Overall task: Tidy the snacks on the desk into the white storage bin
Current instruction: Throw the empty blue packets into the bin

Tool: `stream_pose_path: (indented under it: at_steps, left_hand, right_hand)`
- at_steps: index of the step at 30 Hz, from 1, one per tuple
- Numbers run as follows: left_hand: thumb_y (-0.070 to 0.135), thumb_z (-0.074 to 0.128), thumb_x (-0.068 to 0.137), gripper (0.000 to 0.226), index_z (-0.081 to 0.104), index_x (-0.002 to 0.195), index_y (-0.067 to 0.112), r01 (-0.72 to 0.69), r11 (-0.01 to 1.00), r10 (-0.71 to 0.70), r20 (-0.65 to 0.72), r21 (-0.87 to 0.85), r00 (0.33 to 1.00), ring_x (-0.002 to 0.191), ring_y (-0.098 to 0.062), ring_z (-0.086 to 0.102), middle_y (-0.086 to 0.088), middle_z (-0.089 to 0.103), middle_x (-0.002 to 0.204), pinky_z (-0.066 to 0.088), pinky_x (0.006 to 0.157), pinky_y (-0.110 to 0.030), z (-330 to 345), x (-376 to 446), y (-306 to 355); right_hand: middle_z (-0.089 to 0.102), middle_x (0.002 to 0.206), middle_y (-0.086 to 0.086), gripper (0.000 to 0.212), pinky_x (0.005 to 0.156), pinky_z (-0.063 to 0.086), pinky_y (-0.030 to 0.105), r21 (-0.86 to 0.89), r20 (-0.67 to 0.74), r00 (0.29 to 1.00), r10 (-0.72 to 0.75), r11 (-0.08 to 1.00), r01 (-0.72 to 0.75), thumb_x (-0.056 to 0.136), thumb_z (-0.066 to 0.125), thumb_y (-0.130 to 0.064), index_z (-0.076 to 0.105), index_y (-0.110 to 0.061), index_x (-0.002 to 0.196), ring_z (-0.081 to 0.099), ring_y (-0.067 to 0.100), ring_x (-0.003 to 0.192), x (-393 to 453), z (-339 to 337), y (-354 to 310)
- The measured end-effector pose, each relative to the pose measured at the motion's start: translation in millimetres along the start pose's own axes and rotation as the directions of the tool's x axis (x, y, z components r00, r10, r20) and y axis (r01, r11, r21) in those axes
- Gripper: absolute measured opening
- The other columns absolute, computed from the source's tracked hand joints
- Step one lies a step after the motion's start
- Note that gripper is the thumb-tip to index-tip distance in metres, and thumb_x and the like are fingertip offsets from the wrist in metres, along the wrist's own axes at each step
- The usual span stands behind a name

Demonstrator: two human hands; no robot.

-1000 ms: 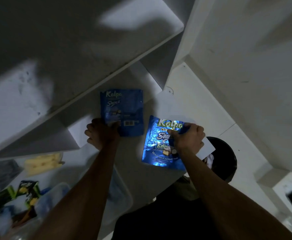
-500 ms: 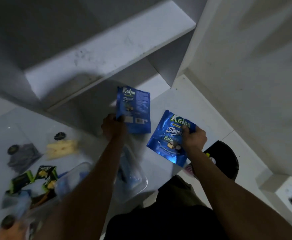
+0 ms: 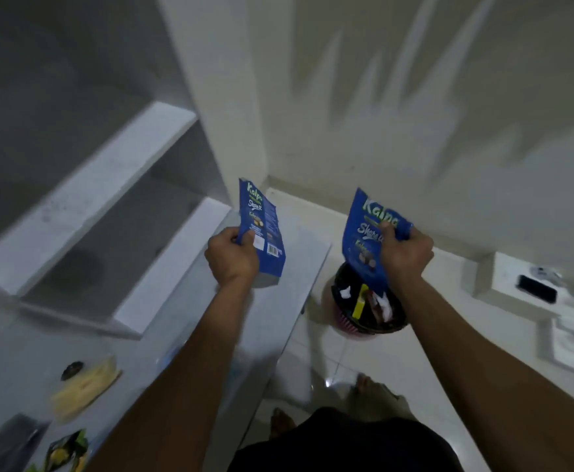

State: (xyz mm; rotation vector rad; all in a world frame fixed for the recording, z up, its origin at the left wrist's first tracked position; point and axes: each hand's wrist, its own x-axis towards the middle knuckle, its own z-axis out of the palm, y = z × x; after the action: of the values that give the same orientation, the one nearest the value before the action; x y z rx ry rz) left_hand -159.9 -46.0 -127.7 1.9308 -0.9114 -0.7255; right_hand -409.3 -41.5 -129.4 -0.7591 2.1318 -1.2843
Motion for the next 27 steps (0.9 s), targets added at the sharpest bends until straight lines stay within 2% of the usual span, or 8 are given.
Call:
stream_pose_path:
  at_steps: [5, 9, 13, 15, 19, 22, 24, 27]
  left_hand:
    - [0.020, 0.069, 0.088, 0.013, 0.073, 0.090, 0.009, -0.131, 0.991, 0.129, 0.104, 0.019, 0.986, 0.080, -0.026, 0.070, -0.009, 0.074, 0.090, 0.060, 0.072, -0.041, 75.0, -29.3, 46.9]
    - [0.023, 0.068, 0.088, 0.014, 0.072, 0.089, 0.010, -0.148, 0.988, 0.138, 0.171, 0.052, 0.976, 0.079, -0.026, 0.070, -0.008, 0.073, 0.089, 0.061, 0.072, -0.045, 147.8, -61.8, 61.0]
    - [0.023, 0.067, 0.089, 0.018, 0.072, 0.089, 0.006, -0.146, 0.979, 0.114, 0.212, 0.142, 0.971, 0.079, -0.028, 0.068, -0.009, 0.071, 0.084, 0.060, 0.072, -0.044, 214.1, -105.4, 54.8]
    - [0.023, 0.068, 0.087, 0.020, 0.072, 0.087, 0.004, -0.140, 0.973, 0.099, 0.220, 0.183, 0.971, 0.078, -0.032, 0.068, -0.014, 0.071, 0.083, 0.059, 0.070, -0.045, 242.4, -122.3, 45.8]
    - [0.023, 0.066, 0.090, 0.020, 0.071, 0.088, 0.003, -0.073, 0.948, 0.003, 0.218, 0.310, 0.976, 0.076, -0.028, 0.065, -0.013, 0.070, 0.086, 0.056, 0.066, -0.037, 282.8, -147.4, 24.8]
    - [0.025, 0.063, 0.092, 0.021, 0.069, 0.091, 0.004, -0.002, 0.927, -0.091, 0.228, 0.375, 0.969, 0.076, -0.024, 0.063, -0.010, 0.068, 0.087, 0.051, 0.064, -0.031, 300.6, -156.2, 5.4]
    - [0.032, 0.060, 0.093, 0.021, 0.066, 0.094, 0.011, 0.072, 0.918, -0.179, 0.246, 0.391, 0.953, 0.082, -0.024, 0.064, -0.007, 0.067, 0.091, 0.055, 0.070, -0.034, 311.6, -153.7, -15.4]
    - [0.039, 0.058, 0.091, 0.024, 0.066, 0.097, 0.017, 0.098, 0.885, -0.238, 0.261, 0.456, 0.935, 0.090, -0.031, 0.066, -0.011, 0.068, 0.099, 0.059, 0.075, -0.048, 329.8, -142.3, -42.4]
  right_hand:
    - [0.068, 0.087, 0.006, 0.031, 0.070, 0.055, 0.033, 0.118, -0.175, 0.984, -0.015, 0.992, 0.036, 0.089, 0.069, -0.032, 0.071, -0.002, 0.098, 0.067, 0.020, 0.081, 66.8, -67.6, -5.0]
    - [0.069, 0.082, 0.005, 0.019, 0.071, 0.057, 0.034, 0.116, -0.204, 0.979, 0.001, 0.993, 0.023, 0.088, 0.068, -0.031, 0.069, -0.012, 0.086, 0.068, 0.021, 0.077, 117.9, -109.6, 17.2]
    - [0.059, 0.066, 0.008, 0.030, 0.058, 0.034, 0.026, -0.062, -0.142, 0.990, -0.013, 0.998, 0.004, 0.090, 0.063, -0.026, 0.056, -0.010, 0.066, 0.057, 0.022, 0.066, 157.0, -136.7, 58.1]
    - [0.054, 0.062, 0.005, 0.033, 0.056, 0.030, 0.026, -0.118, -0.095, 0.995, 0.002, 0.993, -0.013, 0.090, 0.062, -0.022, 0.049, -0.014, 0.061, 0.055, 0.025, 0.064, 169.5, -143.7, 78.8]
    - [0.061, 0.072, 0.006, 0.019, 0.063, 0.054, 0.038, -0.242, 0.020, 0.993, 0.120, 0.964, -0.112, 0.091, 0.059, -0.025, 0.065, -0.010, 0.081, 0.062, 0.029, 0.073, 189.6, -143.9, 113.3]
    - [0.064, 0.080, 0.006, 0.021, 0.068, 0.059, 0.044, -0.328, 0.093, 0.979, 0.179, 0.934, -0.140, 0.092, 0.059, -0.028, 0.069, -0.010, 0.094, 0.066, 0.031, 0.079, 198.8, -135.1, 134.3]
    - [0.067, 0.084, 0.007, 0.021, 0.068, 0.060, 0.047, -0.340, 0.121, 0.971, 0.208, 0.927, -0.157, 0.092, 0.060, -0.028, 0.069, -0.010, 0.098, 0.068, 0.031, 0.080, 202.6, -124.9, 148.3]
    - [0.064, 0.080, 0.004, 0.021, 0.067, 0.060, 0.047, -0.380, 0.129, 0.955, 0.267, 0.903, -0.201, 0.092, 0.061, -0.027, 0.069, -0.009, 0.097, 0.068, 0.031, 0.079, 209.6, -105.0, 171.1]
